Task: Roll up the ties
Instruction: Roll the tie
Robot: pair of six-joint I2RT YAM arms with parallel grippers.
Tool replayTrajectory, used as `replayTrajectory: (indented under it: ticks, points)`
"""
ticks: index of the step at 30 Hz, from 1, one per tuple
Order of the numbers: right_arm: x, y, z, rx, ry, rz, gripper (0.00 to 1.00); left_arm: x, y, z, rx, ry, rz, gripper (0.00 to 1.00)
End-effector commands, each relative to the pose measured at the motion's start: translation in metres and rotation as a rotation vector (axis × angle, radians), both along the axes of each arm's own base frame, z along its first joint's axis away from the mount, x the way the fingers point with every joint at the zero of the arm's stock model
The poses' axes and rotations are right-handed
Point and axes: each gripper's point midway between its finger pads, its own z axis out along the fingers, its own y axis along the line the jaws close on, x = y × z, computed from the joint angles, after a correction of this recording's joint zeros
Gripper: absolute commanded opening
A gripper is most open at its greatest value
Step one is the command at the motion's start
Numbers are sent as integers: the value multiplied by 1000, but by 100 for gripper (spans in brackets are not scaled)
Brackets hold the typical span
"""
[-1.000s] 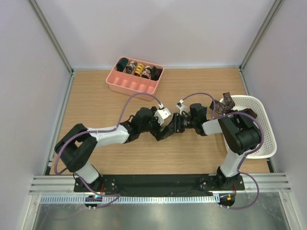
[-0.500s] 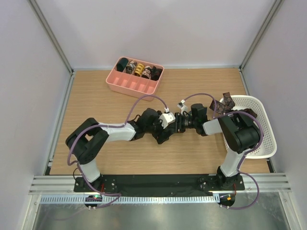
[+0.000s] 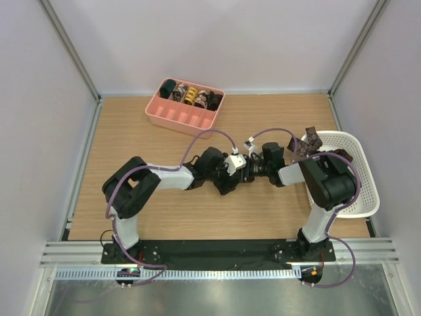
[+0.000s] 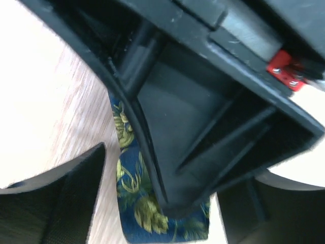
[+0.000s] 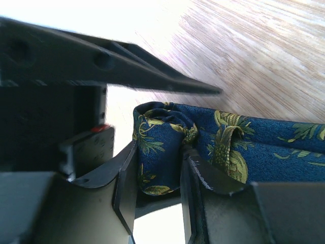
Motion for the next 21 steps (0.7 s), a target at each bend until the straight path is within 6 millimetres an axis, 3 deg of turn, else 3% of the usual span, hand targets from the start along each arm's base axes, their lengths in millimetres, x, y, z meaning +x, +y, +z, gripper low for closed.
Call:
replayTrajectory:
  ticks: [1, 2, 5, 14, 21]
  points:
    - [-4, -11, -25, -71, 50, -48, 1, 8, -10, 0, -11, -16, -7, 79]
    - [-4, -11, -25, -71, 50, -48, 1, 8, -11, -1, -8, -14, -13, 71]
    - [-3, -11, -25, -71, 49, -50, 1, 1, -9, -6, 7, 11, -32, 59]
    - [0, -9, -25, -62, 62, -44, 1, -5, 7, -18, 98, 48, 24, 33]
    - [0, -8, -24, -59, 59, -42, 2, -8, 16, -15, 116, 68, 68, 32]
